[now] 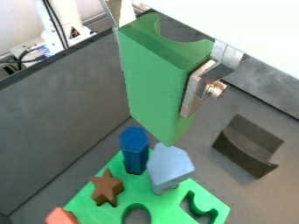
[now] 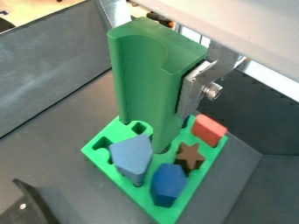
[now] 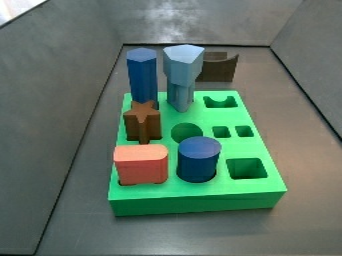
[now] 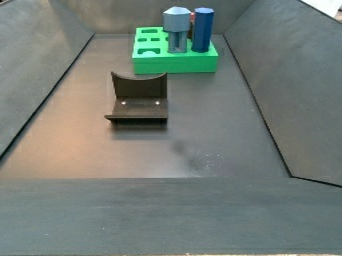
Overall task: Pick up the arch object. Move up. Rotate the arch object. Move to above the board. Insert the arch object.
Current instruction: Insert the arch object.
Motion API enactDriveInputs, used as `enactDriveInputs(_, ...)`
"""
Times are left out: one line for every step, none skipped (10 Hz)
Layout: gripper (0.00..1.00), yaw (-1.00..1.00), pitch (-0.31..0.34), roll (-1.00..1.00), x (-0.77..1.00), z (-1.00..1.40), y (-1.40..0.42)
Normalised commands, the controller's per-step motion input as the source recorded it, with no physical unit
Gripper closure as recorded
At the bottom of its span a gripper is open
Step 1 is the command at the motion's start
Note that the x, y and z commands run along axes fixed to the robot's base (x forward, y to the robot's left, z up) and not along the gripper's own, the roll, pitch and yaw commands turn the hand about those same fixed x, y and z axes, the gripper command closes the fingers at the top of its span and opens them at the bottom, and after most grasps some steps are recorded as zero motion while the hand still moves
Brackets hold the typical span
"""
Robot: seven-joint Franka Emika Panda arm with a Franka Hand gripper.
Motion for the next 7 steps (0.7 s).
enactDriveInputs(1.00,-0.04,-0.070,-0.01,1.00,-0.07,0.15)
enactDriveInputs(1.00,-0.05,-0.070,-0.01,1.00,-0.07,0.13)
enactDriveInputs(1.00,-0.06,-0.063,-0.02,1.00,-0.10,0.13)
enactDriveInputs(1.00,-0.05,-0.051,-0.05,1.00,-0.17,0.14)
enactDriveInputs(1.00,-0.01,-0.004,0.00,1.00,-0.31,0.03)
enactDriveInputs(1.00,-0.01,0.000,0.00,1.00,-0.33,0.02)
enactDriveInputs(1.00,-0.01,0.000,0.00,1.00,-0.34,0.03)
